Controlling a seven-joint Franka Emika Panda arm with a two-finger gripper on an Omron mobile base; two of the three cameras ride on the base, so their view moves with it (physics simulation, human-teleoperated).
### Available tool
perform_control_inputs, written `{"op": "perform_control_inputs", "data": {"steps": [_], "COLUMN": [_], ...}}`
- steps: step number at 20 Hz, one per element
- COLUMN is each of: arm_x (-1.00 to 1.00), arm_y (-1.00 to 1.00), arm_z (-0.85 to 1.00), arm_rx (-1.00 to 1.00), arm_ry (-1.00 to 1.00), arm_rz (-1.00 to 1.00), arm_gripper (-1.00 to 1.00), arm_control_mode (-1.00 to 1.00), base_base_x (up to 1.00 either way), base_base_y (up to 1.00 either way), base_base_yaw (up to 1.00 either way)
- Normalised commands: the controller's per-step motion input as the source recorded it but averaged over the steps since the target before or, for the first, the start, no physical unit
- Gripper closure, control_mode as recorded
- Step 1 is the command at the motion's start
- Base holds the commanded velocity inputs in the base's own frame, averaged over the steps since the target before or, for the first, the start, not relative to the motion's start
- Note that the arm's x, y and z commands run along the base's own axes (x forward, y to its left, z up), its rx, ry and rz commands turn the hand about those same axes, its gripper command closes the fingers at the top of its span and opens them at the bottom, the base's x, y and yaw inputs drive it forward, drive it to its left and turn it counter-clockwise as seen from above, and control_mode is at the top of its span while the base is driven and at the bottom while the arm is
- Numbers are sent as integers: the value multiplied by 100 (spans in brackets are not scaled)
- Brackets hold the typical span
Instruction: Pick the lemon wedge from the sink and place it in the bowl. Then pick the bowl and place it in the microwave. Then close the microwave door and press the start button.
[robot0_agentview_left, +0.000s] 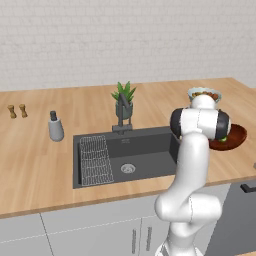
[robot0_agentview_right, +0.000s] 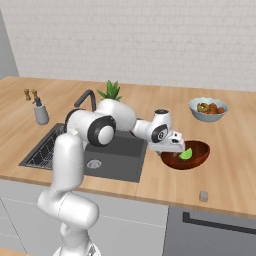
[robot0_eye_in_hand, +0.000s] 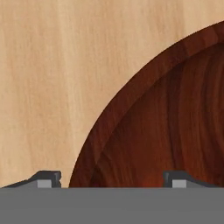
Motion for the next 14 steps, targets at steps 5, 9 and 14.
{"op": "perform_control_inputs", "data": {"steps": [5, 9, 14], "arm_x": [0, 0, 0], "arm_y": [-9, -4, 0], "arm_z": [-6, 0, 0], "arm_rx": [0, 0, 0], "arm_ry": [-1, 0, 0], "arm_rz": [0, 0, 0], "arm_gripper": [100, 100, 100], "arm_control_mode": [-100, -100, -100], "base_base_x": [0, 0, 0], "base_base_y": [0, 0, 0], "base_base_yaw": [0, 0, 0]}}
